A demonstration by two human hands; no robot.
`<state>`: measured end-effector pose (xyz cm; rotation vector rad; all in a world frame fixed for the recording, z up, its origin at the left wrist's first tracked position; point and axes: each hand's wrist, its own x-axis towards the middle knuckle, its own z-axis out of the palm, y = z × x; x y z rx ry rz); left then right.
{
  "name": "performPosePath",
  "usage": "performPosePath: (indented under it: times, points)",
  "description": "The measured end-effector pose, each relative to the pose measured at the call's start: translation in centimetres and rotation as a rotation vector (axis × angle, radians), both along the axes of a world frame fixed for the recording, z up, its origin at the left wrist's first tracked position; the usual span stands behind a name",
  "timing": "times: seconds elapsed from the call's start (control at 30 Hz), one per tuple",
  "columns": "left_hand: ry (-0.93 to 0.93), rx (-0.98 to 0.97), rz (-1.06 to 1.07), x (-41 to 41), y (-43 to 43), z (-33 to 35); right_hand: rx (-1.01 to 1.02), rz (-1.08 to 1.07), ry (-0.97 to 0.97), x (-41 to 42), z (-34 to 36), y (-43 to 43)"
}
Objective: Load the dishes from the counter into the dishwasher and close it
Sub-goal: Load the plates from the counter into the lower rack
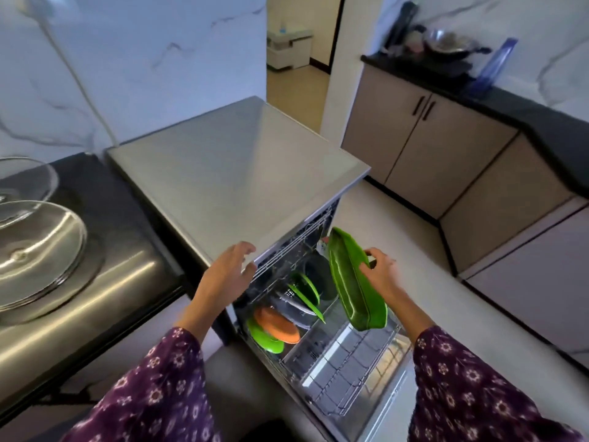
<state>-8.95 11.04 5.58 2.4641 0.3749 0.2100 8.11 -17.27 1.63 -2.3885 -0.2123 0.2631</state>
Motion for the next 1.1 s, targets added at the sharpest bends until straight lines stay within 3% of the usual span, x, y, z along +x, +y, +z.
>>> performPosePath:
  times: [0.23, 0.6, 1.0, 1.1]
  points:
    - [0.015, 0.098, -0.164, 8.6, -1.7, -0.8, -0.207, 0.009, 0.139, 3.0, -1.8, -0.9]
    - [-0.033, 0.234, -0.303, 21.0, -1.3, -6.8, -0.300, 0.030, 0.183, 7.9, -14.5, 1.8]
    - [-0.152, 0.353, -0.338, 22.7, -0.8, -10.3, -0.465, 0.221, 0.070, 15.5, -27.4, 7.4]
    - [-0.147, 0.341, -0.351, 22.7, -0.9, -10.5, -0.501, 0.226, 0.140, 16.7, -29.8, 8.7]
